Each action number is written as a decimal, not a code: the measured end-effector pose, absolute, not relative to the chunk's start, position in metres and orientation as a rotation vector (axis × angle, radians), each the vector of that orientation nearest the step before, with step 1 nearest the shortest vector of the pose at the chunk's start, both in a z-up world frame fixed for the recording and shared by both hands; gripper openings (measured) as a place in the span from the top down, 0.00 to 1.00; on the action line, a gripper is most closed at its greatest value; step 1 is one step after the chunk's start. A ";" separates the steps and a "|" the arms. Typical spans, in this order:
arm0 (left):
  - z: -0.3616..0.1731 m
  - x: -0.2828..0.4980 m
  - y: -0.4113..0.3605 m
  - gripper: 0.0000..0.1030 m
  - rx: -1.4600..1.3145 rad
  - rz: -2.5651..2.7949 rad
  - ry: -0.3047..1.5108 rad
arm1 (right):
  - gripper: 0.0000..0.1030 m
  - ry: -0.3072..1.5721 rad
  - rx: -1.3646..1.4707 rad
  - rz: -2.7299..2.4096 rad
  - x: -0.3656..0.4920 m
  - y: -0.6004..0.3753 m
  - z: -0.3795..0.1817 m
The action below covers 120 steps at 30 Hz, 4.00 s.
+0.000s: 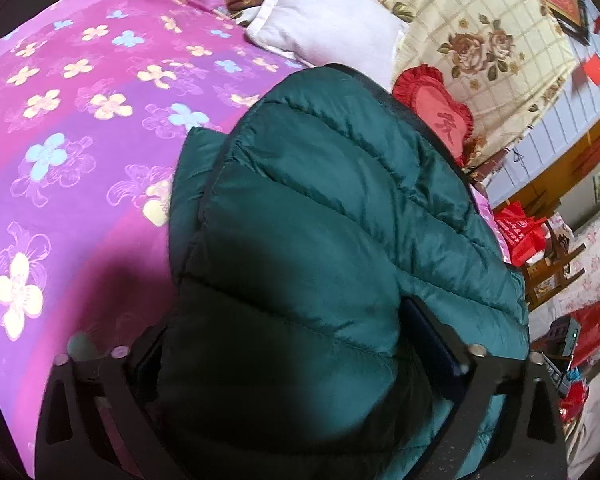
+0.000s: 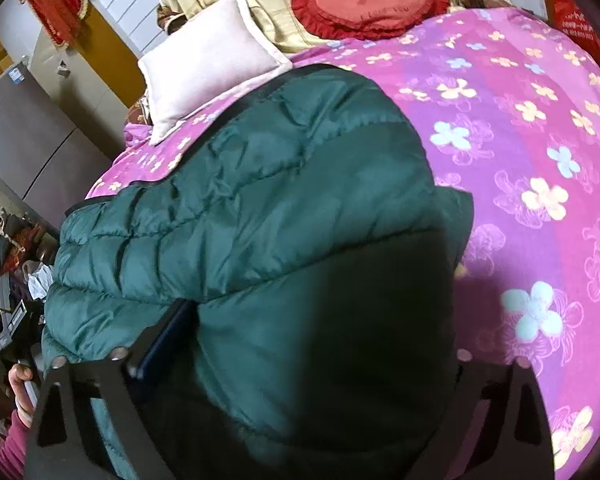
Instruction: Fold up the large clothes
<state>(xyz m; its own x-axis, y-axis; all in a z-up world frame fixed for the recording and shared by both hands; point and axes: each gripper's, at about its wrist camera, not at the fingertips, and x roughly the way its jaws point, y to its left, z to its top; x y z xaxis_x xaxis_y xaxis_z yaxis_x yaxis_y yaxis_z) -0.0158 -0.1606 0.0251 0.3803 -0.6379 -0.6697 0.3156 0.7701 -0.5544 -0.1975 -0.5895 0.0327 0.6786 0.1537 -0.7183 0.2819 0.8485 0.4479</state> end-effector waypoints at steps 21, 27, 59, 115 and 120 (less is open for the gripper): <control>0.116 -0.152 -0.105 0.98 -0.257 -0.773 0.937 | 0.66 0.706 0.527 0.050 -0.321 -0.515 0.148; 0.066 -0.167 -0.097 0.59 -0.174 -0.603 1.014 | 0.41 0.782 0.585 -0.035 -0.359 -0.513 0.104; 0.080 -0.228 -0.167 0.53 0.109 -0.458 0.810 | 0.03 0.832 0.227 -0.306 -0.350 -0.396 0.086; 0.139 -0.313 -0.144 0.50 0.125 -0.379 0.534 | 0.00 0.605 0.229 -0.334 -0.414 -0.333 0.142; 0.138 -0.314 -0.145 0.50 0.128 -0.381 0.541 | 0.00 0.614 0.229 -0.330 -0.413 -0.333 0.142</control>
